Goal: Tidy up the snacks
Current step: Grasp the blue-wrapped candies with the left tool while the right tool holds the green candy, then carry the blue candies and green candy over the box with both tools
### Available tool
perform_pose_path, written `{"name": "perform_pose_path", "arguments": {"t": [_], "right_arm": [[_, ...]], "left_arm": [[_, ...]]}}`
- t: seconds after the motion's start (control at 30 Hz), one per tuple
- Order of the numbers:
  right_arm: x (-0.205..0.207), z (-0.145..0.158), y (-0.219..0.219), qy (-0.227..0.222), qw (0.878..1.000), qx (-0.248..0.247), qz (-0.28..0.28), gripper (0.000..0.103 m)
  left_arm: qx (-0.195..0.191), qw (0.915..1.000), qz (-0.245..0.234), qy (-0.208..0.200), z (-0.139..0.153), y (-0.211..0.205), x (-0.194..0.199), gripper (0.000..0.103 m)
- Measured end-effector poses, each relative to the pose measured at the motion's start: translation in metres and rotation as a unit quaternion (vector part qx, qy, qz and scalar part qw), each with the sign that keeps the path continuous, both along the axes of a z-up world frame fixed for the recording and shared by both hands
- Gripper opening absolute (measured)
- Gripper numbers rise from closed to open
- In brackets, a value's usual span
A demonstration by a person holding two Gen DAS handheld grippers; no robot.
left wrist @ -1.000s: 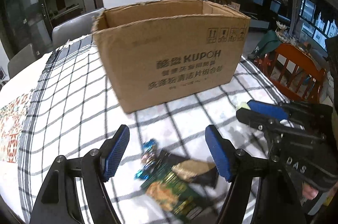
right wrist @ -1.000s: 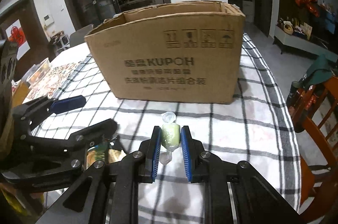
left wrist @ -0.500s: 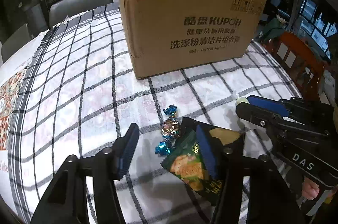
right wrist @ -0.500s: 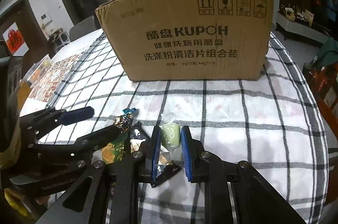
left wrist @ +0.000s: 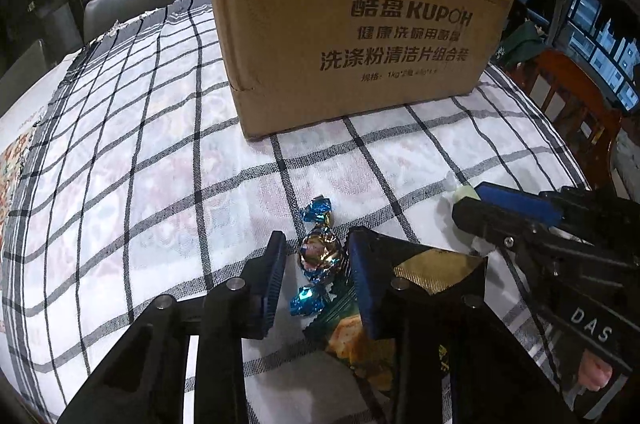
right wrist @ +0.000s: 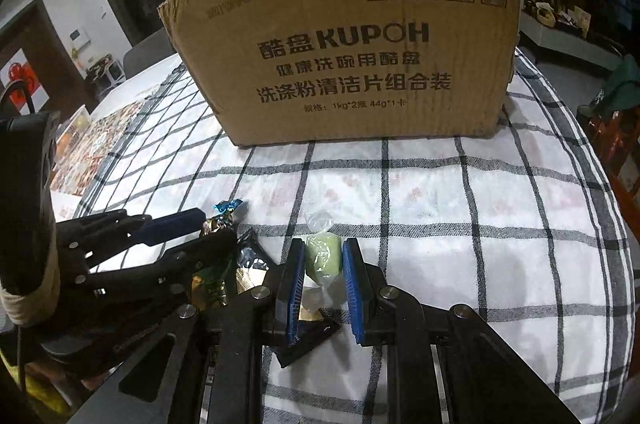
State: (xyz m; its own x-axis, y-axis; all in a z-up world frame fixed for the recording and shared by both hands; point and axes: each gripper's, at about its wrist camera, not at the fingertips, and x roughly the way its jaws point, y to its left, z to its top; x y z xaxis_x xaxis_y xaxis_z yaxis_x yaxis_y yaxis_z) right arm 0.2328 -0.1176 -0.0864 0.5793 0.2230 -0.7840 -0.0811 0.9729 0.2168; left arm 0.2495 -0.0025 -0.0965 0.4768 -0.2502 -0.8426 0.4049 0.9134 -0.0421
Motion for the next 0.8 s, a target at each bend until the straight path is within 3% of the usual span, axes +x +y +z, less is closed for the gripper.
{"name": "perform_pose_path", "arguments": {"t": [0.07,0.33,0.6,0.8], "right_arm": [[0.0,0.0,0.001,-0.001,1.0,0.0,0.001,0.021],[-0.003,0.008,0.0,-0.009,1.0,0.003,0.002,0.021],[-0.012,0.032,-0.004,-0.038,0.999,0.012,0.003,0.021],[-0.019,0.066,-0.007,-0.081,0.996,0.022,0.009,0.021]], "left_arm": [[-0.004,1.0,-0.002,0.003,-0.001,0.0,0.001,0.025],[-0.008,0.9999,0.007,-0.004,0.004,0.002,-0.002,0.024],[-0.021,0.9985,0.023,-0.045,0.036,0.007,-0.017,0.024],[-0.04,0.9956,0.031,-0.078,0.073,0.01,-0.03,0.024]]}}
